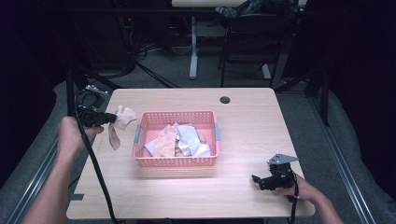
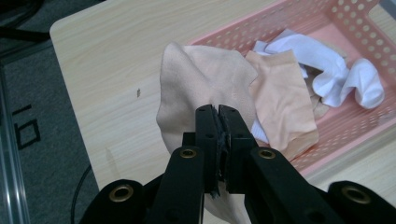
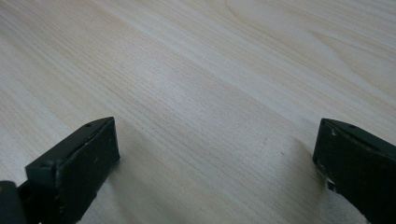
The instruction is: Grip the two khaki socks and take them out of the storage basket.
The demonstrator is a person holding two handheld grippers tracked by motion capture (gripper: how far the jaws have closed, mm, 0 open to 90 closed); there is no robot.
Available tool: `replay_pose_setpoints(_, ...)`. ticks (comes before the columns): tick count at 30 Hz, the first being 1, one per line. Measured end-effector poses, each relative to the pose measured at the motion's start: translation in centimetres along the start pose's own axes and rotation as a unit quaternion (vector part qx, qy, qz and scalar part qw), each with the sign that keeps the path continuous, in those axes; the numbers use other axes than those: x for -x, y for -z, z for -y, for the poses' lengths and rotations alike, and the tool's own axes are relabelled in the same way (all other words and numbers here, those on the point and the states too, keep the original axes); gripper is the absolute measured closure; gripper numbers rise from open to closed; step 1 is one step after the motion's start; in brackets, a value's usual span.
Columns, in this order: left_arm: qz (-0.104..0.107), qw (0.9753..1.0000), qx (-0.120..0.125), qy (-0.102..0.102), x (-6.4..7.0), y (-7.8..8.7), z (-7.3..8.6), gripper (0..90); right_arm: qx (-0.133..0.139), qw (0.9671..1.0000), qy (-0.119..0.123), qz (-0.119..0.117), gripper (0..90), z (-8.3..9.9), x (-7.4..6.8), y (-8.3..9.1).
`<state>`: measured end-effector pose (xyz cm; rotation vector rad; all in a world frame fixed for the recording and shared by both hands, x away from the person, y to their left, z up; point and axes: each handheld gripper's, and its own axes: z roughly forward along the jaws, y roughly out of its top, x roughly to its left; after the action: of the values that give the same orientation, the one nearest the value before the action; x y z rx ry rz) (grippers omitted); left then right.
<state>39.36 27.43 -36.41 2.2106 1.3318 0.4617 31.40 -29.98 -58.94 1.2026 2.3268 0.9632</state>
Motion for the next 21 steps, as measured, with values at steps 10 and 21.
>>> replay_pose_setpoints(10,-0.006,0.9997,-0.008,0.023,-1.5,-0.3,1.3,86.9,0.000,1.0000,0.000,0.001,0.0,0.0,0.0,0.0)
replay_pose_setpoints(21,-0.013,0.9984,-0.030,0.045,-2.8,-1.8,2.6,87.0,0.000,1.0000,-0.001,0.001,0.0,0.0,0.0,0.0)
